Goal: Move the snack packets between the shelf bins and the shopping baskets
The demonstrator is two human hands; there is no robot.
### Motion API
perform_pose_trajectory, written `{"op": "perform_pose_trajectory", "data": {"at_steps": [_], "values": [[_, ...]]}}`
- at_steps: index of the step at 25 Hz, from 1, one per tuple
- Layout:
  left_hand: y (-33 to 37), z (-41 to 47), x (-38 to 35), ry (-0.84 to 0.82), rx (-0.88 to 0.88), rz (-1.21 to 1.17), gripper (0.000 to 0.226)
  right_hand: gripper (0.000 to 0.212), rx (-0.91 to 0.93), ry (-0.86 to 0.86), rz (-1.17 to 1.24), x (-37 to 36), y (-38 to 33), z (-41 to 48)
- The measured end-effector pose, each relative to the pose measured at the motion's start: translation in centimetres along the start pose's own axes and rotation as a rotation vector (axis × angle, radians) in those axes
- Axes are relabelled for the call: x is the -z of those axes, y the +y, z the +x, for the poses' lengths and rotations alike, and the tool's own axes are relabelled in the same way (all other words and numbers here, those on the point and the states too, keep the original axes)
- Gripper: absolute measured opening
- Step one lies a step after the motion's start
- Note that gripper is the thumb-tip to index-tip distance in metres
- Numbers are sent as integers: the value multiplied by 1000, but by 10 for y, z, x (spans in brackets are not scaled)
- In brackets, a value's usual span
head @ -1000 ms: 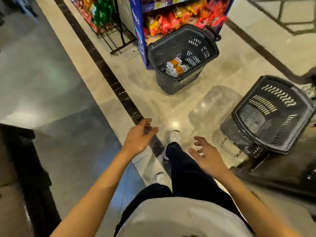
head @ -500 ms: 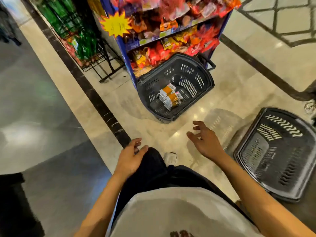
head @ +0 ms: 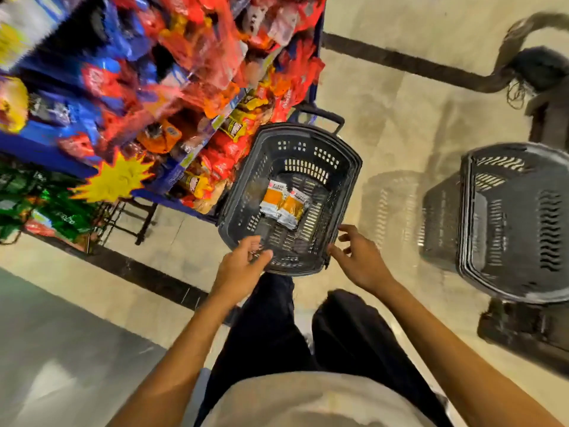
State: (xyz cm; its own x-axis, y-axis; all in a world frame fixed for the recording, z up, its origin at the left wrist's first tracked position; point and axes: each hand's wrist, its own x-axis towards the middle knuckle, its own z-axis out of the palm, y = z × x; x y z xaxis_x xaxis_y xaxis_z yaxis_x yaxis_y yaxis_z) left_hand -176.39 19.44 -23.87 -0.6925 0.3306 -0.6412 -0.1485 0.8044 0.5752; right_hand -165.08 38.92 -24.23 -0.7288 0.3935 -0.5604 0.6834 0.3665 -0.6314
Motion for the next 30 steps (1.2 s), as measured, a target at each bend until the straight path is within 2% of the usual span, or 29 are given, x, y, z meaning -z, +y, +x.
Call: {"op": "perform_pose_trajectory", "data": {"at_steps": [5,12,14,16,19,20,22,24,27,30], "values": [[16,147,18,-102,-77,204,43,49,-203,148,195,-39,-2,77],[-57,370,-83,-70,-99,391,43,45,-415,133,267,-151,92,267],[-94,427,-118,-46,-103,453,43,35,-505,121,363,-186,122,323],[-127,473,-146,-8,-108,494,42,13,-663,140,661,-221,149,373],[-161,515,-176,79,-104,528,44,23,-769,18,944,-266,184,429],[-171,524,-184,110,-102,542,45,41,-799,0,990,-282,193,442],[-190,533,-197,169,-126,558,46,66,-826,-56,1035,-300,198,452],[-200,537,-202,241,-185,508,44,69,-835,-88,1030,-315,206,465],[-204,537,-200,262,-241,470,38,64,-806,-25,1113,-323,209,467],[-196,536,-195,209,-231,499,52,63,-789,229,982,-328,213,463]]}}
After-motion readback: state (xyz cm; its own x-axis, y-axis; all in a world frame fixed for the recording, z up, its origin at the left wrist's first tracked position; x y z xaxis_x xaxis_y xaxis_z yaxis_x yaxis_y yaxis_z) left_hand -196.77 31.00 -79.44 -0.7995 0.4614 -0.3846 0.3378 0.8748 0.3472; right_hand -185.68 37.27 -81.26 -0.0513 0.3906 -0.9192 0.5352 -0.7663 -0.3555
